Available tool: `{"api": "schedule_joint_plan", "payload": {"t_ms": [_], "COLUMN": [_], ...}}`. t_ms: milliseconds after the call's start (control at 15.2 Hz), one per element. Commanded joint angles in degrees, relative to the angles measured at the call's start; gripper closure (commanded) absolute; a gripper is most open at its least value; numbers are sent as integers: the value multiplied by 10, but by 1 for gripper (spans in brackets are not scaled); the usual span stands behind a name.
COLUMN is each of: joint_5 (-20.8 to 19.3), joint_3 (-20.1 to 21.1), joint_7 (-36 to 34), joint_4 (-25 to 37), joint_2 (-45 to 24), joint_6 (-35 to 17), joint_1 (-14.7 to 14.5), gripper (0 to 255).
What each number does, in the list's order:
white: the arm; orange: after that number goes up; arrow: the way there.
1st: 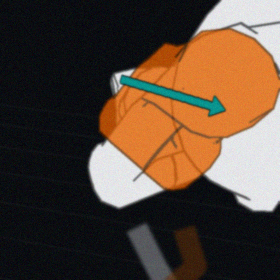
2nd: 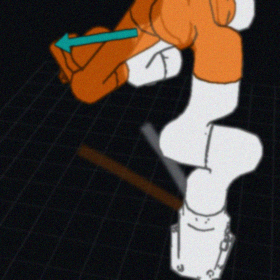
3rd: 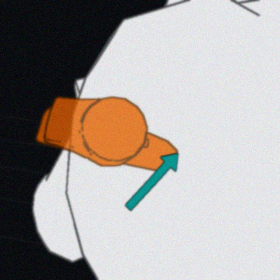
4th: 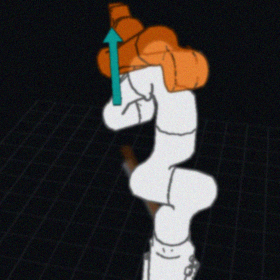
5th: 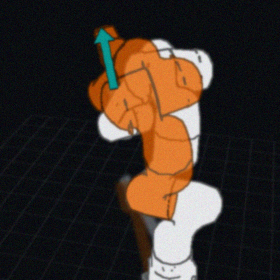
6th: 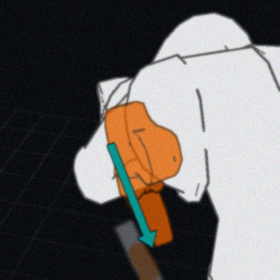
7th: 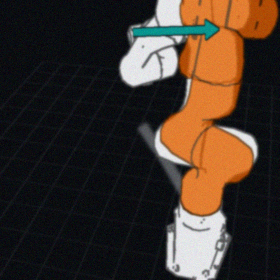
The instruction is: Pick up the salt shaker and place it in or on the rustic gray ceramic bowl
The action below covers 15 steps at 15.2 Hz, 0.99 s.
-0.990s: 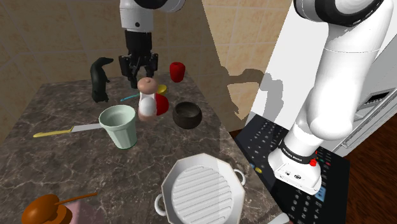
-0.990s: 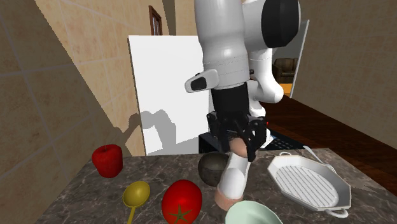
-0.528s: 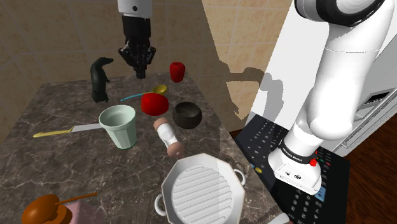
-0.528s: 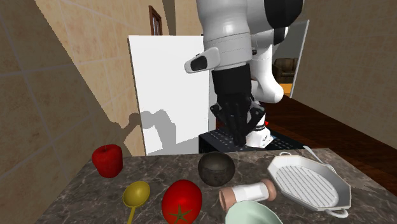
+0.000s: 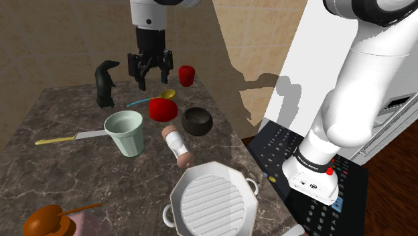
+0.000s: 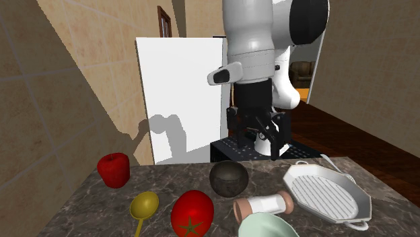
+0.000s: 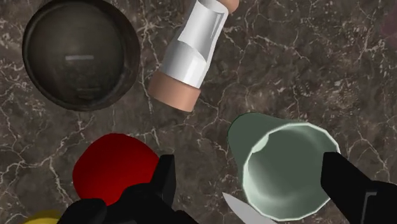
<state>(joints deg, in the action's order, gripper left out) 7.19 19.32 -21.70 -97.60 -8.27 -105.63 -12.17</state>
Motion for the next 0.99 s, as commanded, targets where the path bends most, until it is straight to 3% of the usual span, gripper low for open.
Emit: {"api": "schedule_joint_plan", "payload": {"t_ms": [0, 528, 924], "joint_5": [-9, -76, -182], "joint_3": [2, 18, 24], "joint_7": [-32, -193, -372], "joint_4": [-63, -259, -352], "joint_2": [23, 63, 39], "joint_6": [-52, -231, -341], "joint_1": [-8, -36, -61], "gripper": [0, 0, 0]}}
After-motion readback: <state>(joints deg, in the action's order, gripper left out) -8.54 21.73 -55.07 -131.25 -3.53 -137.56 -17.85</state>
